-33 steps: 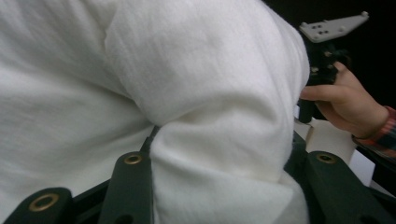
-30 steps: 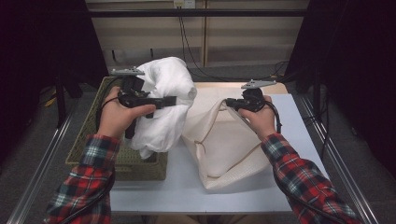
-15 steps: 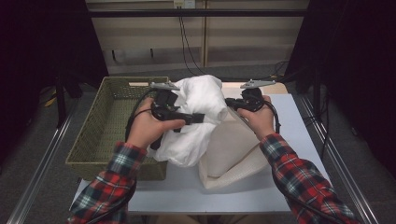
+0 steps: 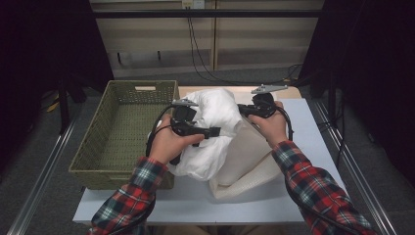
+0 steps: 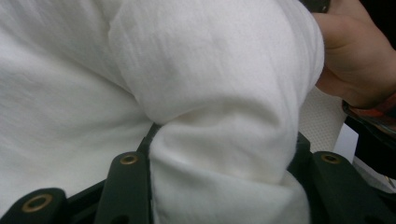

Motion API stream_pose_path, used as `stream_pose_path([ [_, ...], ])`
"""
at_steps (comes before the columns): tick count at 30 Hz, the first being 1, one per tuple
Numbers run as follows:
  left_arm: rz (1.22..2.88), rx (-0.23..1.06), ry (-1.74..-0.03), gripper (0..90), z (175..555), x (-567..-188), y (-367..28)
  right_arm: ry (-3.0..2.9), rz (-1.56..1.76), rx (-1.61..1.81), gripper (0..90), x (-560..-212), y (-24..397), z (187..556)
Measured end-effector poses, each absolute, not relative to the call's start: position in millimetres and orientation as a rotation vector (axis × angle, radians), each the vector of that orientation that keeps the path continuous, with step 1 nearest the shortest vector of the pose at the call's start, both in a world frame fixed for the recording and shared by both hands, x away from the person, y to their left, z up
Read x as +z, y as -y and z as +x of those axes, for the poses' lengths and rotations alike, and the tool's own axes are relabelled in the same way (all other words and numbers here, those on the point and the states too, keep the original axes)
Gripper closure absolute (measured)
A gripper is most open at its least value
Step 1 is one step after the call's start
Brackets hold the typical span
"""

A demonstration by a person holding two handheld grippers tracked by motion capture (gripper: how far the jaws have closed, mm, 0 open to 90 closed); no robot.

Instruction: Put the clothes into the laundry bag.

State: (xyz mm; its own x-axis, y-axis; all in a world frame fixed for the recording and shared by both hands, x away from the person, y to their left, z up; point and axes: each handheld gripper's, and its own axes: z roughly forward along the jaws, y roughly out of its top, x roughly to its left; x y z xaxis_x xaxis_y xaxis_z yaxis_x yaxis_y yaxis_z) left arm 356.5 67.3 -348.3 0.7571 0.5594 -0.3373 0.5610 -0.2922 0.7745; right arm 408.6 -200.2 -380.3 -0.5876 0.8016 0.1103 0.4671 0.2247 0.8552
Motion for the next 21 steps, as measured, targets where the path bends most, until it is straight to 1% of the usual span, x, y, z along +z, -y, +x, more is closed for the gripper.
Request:
stream_pose_path([
  [5,1.936,0.054,-0.889,51.3,359,-352,-60,-2.138,1.167,1.305,89.1,-374,201,408],
  [11,1.877,0.141,-0.947,51.6,370,-359,-51,-2.098,1.166,1.31,89.1,-366,209,405],
  [14,1.854,0.118,-0.954,51.6,373,-364,-48,-2.101,1.162,1.282,89.1,-365,216,403],
  [21,1.943,0.117,-0.895,51.0,365,-366,-47,-2.106,1.182,1.273,89.1,-377,222,402],
])
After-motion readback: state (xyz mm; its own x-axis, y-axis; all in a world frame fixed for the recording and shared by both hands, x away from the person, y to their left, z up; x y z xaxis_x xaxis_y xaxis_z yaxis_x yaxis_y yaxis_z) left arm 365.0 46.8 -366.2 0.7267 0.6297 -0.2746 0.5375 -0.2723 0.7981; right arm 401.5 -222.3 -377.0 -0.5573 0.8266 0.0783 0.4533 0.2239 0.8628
